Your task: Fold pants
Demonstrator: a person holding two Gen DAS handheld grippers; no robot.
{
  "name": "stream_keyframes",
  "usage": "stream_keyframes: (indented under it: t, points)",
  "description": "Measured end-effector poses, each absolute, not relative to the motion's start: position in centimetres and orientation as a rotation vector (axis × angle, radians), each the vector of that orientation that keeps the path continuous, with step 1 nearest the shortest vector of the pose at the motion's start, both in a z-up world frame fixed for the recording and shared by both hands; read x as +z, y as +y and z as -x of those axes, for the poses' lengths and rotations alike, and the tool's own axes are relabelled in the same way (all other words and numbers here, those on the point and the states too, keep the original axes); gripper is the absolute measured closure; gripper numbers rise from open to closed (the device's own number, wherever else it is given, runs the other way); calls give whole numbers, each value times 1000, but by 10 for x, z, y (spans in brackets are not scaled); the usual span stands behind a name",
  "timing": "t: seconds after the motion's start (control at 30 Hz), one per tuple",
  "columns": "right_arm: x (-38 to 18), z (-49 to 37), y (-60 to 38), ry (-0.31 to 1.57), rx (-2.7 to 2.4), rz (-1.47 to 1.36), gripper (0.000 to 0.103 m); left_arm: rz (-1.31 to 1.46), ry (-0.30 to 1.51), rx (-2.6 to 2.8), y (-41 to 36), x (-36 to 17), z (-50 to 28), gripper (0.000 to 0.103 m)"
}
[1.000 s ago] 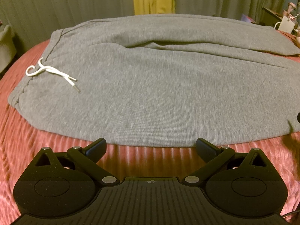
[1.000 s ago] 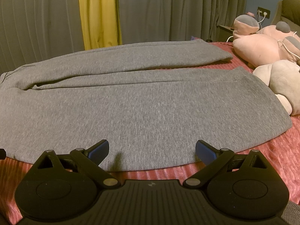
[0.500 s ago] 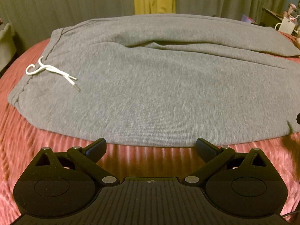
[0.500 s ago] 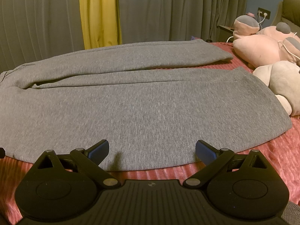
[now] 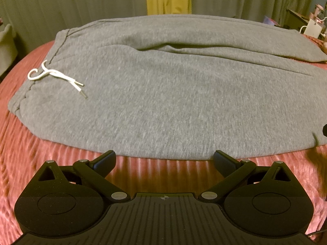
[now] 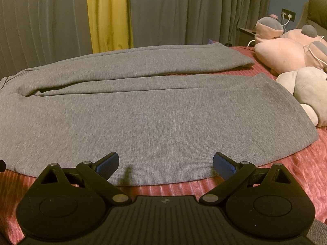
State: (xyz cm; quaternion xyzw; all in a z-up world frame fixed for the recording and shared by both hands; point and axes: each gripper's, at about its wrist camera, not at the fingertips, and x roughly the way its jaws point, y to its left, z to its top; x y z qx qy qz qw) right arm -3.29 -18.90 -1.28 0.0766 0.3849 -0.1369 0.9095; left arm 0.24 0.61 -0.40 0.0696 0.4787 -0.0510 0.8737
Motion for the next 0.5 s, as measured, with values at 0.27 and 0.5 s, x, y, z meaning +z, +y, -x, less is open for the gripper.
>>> stream_keyframes:
  t: [0.27, 0.5]
  points:
    - [-12, 33, -190, 799, -273, -165, 4, -140, 991, -108, 7, -2, -1, 0]
    - [-11, 23, -195, 806, -243, -208, 4, -52, 975, -124, 14, 13, -2, 0]
